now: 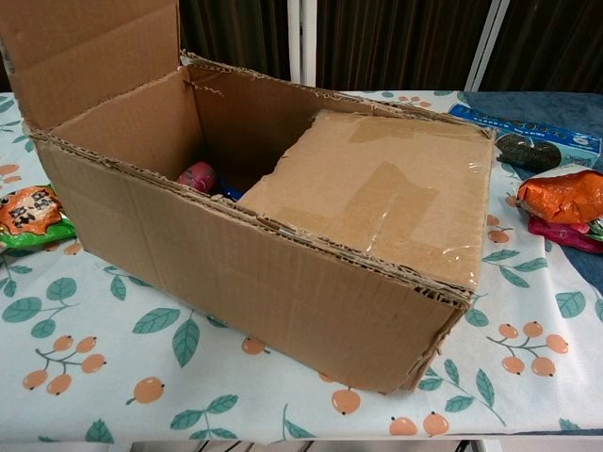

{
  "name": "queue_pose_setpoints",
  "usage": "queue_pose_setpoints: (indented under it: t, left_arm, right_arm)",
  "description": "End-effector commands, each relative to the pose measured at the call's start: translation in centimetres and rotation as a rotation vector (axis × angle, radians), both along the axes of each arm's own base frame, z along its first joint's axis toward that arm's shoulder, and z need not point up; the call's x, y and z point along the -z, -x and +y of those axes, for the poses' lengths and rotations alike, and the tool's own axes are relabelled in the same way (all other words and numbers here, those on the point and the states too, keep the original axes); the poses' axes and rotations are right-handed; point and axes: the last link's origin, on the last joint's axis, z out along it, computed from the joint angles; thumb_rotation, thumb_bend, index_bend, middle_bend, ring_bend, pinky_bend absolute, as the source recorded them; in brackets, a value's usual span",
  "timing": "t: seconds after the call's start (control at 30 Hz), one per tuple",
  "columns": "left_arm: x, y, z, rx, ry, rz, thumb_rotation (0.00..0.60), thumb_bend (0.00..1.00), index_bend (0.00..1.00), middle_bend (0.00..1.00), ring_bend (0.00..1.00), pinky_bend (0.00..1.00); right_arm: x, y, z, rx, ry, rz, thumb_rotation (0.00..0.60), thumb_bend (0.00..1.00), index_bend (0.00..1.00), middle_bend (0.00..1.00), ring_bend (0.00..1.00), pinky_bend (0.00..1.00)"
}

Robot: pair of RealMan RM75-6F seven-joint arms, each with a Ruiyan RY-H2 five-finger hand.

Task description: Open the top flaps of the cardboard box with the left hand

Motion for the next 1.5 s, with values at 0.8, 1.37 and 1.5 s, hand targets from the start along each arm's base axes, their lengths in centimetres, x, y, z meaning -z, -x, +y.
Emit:
queue_pose_setpoints:
  t: [0.8, 1.37, 1.5]
  left_arm:
    - [1.4, 4.5, 1.8, 0.102, 0.338, -0.329, 0.6, 0.0, 0.0, 0.0, 0.05, 0.16]
    - [9.9, 4.3, 0.8, 0.155, 0.602, -0.373, 0.6, 0.0, 0.0, 0.0, 0.05, 0.16]
    - [10.7, 4.4, 0.8, 0.188, 0.592, -0.298, 0.6, 0.0, 0.0, 0.0, 0.05, 0.16]
  right_arm:
    - [0.6, -0.5, -0.4, -0.001, -0.016, 0.009, 0.6, 0.25, 0.0, 0.0, 0.0, 0.0]
    - [-0.8, 0.1, 0.2, 0.011, 0.026, 0.005, 0.6, 0.25, 0.0, 0.0, 0.0, 0.0]
    - [-0.6, 0.2, 0.1, 0.009, 0.022, 0.003, 0.6, 0.25, 0.0, 0.0, 0.0, 0.0]
